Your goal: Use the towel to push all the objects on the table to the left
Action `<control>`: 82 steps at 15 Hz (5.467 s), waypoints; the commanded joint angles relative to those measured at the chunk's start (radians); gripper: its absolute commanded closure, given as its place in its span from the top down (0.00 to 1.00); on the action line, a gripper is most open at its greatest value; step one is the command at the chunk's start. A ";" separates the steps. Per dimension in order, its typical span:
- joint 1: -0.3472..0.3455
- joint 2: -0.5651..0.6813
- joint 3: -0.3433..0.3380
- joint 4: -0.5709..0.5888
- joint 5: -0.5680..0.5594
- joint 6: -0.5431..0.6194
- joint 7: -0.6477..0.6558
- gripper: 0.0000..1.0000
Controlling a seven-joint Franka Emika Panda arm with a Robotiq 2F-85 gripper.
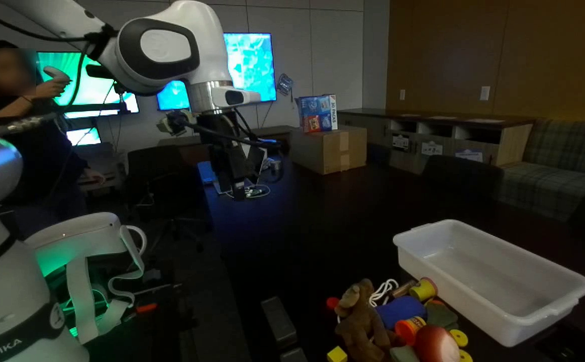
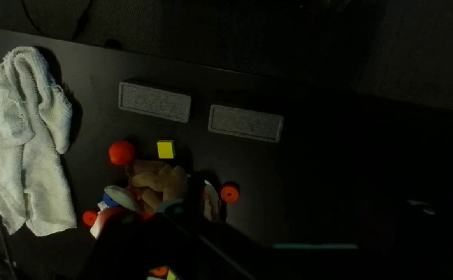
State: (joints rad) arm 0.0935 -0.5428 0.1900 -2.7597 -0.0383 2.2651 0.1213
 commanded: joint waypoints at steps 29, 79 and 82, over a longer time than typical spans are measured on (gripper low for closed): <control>-0.592 1.670 -0.243 1.326 -0.094 0.310 -0.587 1.00; -0.275 1.301 -0.184 0.710 -0.203 -0.125 -0.811 0.02; -0.211 1.327 -0.130 0.737 -0.152 -0.181 -0.709 0.02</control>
State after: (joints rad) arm -0.1684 0.7632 0.0205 -2.0553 -0.2364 2.1479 -0.6652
